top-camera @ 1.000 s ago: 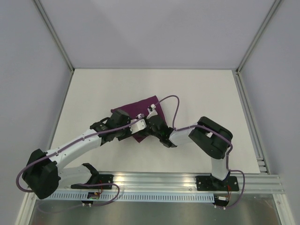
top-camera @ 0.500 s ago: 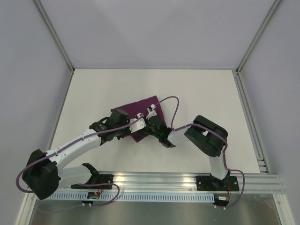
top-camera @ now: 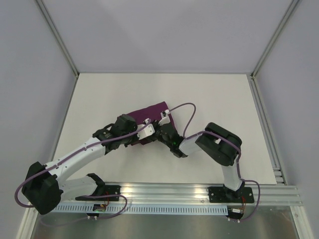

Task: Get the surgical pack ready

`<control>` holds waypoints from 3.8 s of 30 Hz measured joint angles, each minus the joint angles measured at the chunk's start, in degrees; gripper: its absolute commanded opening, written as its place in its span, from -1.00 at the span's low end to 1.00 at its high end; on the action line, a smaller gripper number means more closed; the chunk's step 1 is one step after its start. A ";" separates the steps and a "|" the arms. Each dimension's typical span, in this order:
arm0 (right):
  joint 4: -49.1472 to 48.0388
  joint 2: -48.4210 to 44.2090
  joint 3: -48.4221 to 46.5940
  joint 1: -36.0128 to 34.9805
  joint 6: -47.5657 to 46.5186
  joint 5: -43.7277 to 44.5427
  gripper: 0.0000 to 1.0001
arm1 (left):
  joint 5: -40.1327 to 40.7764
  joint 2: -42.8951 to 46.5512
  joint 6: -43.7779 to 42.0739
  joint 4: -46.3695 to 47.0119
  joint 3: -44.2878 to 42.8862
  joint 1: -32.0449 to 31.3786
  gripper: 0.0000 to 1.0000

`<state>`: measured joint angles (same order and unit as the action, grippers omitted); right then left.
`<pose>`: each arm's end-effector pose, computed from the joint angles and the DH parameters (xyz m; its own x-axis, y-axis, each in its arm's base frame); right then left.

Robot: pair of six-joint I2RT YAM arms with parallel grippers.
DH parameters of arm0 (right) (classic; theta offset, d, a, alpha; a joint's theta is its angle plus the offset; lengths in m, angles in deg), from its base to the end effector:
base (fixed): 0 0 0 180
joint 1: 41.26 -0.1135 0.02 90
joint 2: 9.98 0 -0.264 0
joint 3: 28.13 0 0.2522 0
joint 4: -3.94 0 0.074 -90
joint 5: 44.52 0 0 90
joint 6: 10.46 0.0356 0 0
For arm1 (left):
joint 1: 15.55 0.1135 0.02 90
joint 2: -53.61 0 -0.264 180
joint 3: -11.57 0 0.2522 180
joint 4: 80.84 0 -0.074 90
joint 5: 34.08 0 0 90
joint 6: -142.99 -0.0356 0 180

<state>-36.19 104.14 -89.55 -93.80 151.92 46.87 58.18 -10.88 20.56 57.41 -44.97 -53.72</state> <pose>0.2365 0.3072 0.1300 -0.7827 0.5451 -0.3005 -0.1097 0.3544 0.9286 0.1793 -0.1392 0.2333 -0.1857 0.8276 -0.5298 0.8258 0.4236 0.3722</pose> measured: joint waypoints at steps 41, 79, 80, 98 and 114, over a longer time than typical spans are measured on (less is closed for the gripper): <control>13.42 -13.31 10.10 12.90 -7.19 11.23 -0.91 | -4.39 2.32 -4.11 -1.53 6.86 -0.81 -0.48; 27.54 -2.05 -7.56 12.96 -10.93 -11.41 -0.70 | -3.39 1.29 9.77 -14.84 -12.07 26.93 0.17; 27.89 -1.22 -9.03 12.96 -11.72 -12.13 -0.80 | -3.34 1.36 9.84 -14.86 -12.07 28.06 0.17; 19.19 -10.47 8.24 29.75 -4.55 -16.31 -0.99 | -3.41 3.13 10.14 -15.04 -10.25 30.18 0.17; 26.99 -29.92 23.67 75.78 -5.31 -8.92 -0.99 | -3.23 3.13 10.25 -14.99 -9.42 30.64 0.17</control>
<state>-9.20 74.22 -65.88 -18.02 146.61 37.95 54.95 -7.76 30.81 42.41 -54.39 -23.08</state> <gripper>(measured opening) 0.113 0.586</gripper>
